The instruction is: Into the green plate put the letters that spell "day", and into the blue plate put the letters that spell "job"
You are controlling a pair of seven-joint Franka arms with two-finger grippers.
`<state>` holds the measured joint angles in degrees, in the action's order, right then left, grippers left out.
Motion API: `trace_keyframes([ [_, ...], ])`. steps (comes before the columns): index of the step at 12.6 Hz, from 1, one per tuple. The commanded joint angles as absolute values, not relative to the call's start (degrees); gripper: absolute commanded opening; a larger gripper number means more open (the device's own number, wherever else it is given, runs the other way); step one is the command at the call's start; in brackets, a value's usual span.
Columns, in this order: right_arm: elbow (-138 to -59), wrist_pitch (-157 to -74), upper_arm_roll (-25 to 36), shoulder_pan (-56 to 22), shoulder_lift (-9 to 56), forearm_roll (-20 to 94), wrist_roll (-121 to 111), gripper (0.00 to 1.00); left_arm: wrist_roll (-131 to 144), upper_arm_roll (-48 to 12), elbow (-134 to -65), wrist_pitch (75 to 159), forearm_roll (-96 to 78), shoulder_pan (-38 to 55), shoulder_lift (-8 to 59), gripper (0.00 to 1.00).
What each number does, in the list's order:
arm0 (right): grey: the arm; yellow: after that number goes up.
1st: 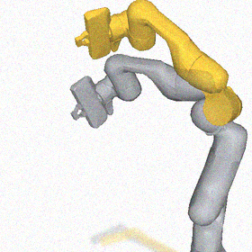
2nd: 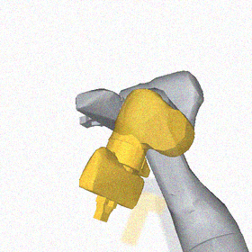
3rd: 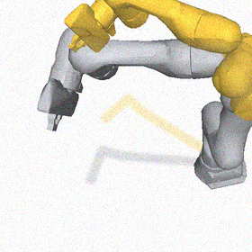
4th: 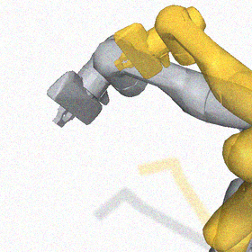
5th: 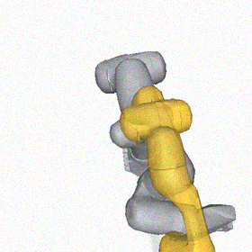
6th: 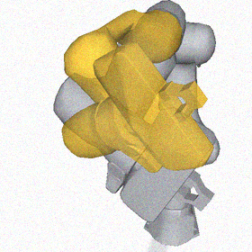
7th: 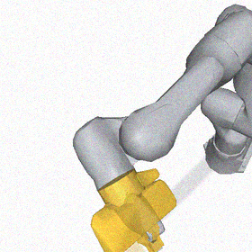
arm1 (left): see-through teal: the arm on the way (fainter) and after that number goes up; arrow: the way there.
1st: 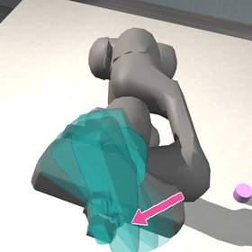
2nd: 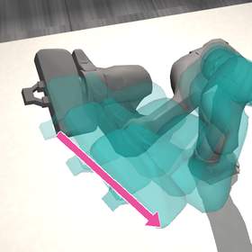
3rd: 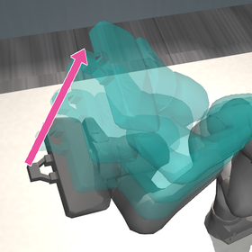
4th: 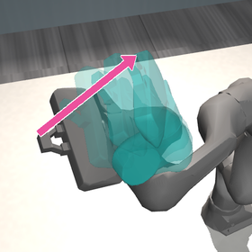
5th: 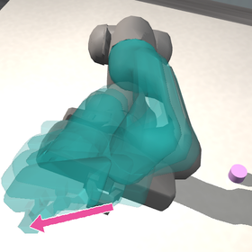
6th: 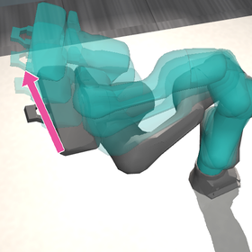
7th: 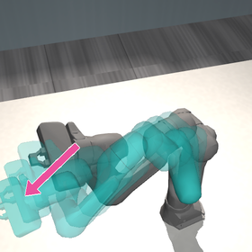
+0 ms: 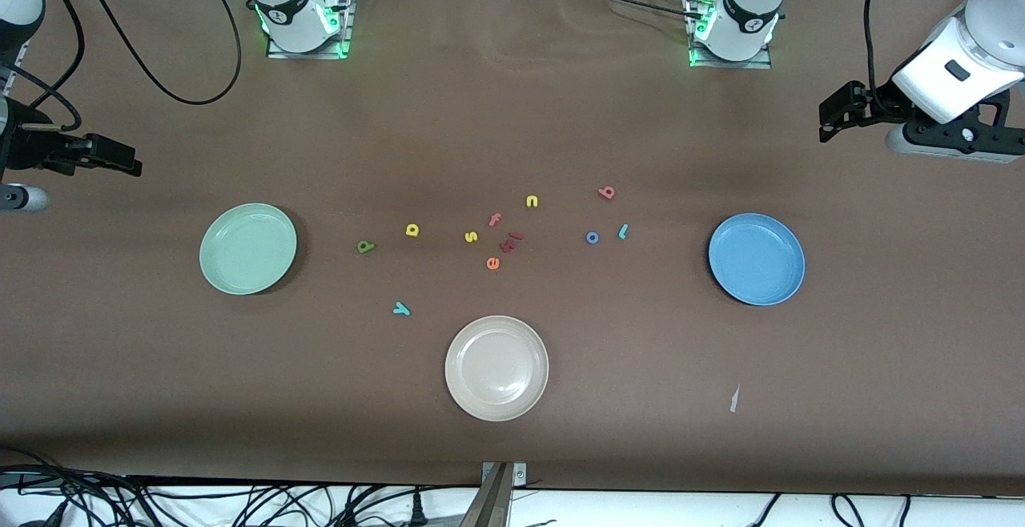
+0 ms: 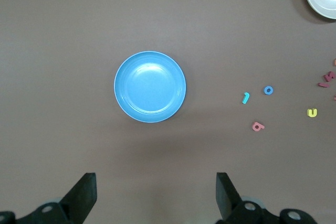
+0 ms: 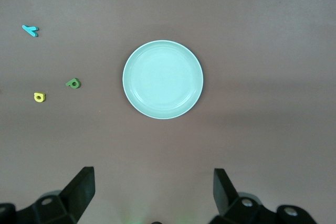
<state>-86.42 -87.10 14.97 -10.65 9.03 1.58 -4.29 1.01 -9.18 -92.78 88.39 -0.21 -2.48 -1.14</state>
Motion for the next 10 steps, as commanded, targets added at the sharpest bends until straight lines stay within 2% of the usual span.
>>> trace_keyframes([
  [1, -86.84, -86.84, 14.41, -10.20, 8.17, 0.79, -3.69, 1.00, 0.00, -9.40, -91.85, 87.63, 0.88, -2.55, -1.14, 1.00],
  [10, -87.45, -87.36, 14.15, -10.28, 8.09, 0.18, -3.60, 1.00, 0.00, -9.40, -91.85, 87.63, 0.88, -2.55, -1.14, 1.00],
])
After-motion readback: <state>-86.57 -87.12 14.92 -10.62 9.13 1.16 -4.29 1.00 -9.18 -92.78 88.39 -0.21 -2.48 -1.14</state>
